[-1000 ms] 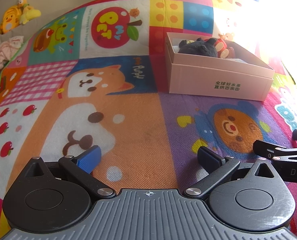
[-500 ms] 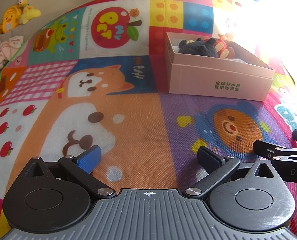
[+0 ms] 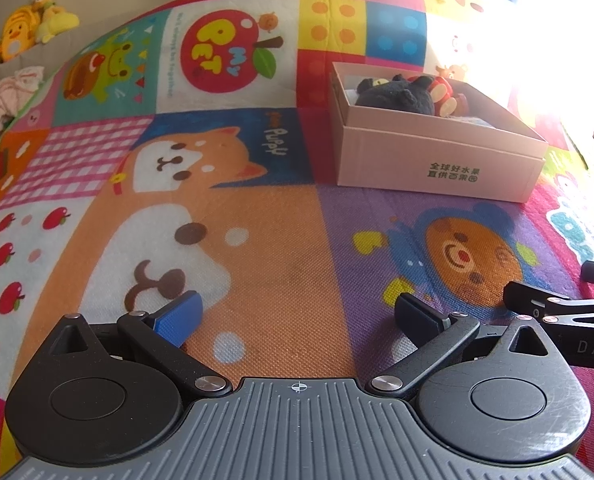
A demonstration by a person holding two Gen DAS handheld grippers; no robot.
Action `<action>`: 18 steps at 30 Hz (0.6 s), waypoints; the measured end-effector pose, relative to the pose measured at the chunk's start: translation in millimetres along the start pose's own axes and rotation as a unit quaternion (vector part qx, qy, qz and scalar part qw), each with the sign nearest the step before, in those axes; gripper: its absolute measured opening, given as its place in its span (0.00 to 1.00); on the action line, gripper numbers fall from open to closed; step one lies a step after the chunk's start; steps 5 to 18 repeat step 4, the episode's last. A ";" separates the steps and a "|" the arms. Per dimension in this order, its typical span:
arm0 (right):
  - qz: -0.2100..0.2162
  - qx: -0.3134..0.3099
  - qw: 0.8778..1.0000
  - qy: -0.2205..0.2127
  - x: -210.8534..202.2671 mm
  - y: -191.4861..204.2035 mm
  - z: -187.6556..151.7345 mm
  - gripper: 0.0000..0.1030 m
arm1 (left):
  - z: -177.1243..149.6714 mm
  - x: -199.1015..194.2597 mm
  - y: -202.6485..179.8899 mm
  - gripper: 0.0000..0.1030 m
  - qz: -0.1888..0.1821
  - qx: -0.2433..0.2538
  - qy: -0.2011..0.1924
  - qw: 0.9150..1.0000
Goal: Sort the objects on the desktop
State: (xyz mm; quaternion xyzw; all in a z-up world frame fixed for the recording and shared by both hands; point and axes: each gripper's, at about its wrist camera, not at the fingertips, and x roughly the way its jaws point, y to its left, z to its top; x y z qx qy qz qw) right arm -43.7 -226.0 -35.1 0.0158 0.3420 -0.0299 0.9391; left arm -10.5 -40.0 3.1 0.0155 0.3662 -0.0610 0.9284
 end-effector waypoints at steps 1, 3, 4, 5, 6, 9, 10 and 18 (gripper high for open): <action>0.000 0.000 1.000 0.000 0.0 0.0 0.0 1.00 | 0.0 -0.2 0.0 1.00 0.002 0.000 -0.001 1.000; 0.000 0.000 1.000 0.000 0.0 -0.1 -0.1 1.00 | 0.3 -0.4 -0.2 1.00 0.003 -0.001 0.000 1.000; 0.000 0.000 1.000 0.000 0.0 0.0 0.0 1.00 | 0.6 -0.3 -0.8 1.00 0.003 0.001 0.003 1.000; 0.000 0.000 1.000 0.000 0.0 0.0 0.0 1.00 | 0.6 -0.3 -0.8 1.00 0.003 0.001 0.003 1.000; 0.000 0.000 1.000 0.000 0.0 0.0 0.0 1.00 | 0.6 -0.3 -0.8 1.00 0.003 0.001 0.003 1.000; 0.000 0.000 1.000 0.000 0.0 0.0 0.0 1.00 | 0.6 -0.3 -0.8 1.00 0.003 0.001 0.003 1.000; 0.000 0.000 1.000 0.000 0.0 0.0 0.0 1.00 | 0.6 -0.3 -0.8 1.00 0.003 0.001 0.003 1.000; 0.000 0.000 1.000 0.000 0.0 0.0 0.0 1.00 | 0.6 -0.3 -0.8 1.00 0.003 0.001 0.003 1.000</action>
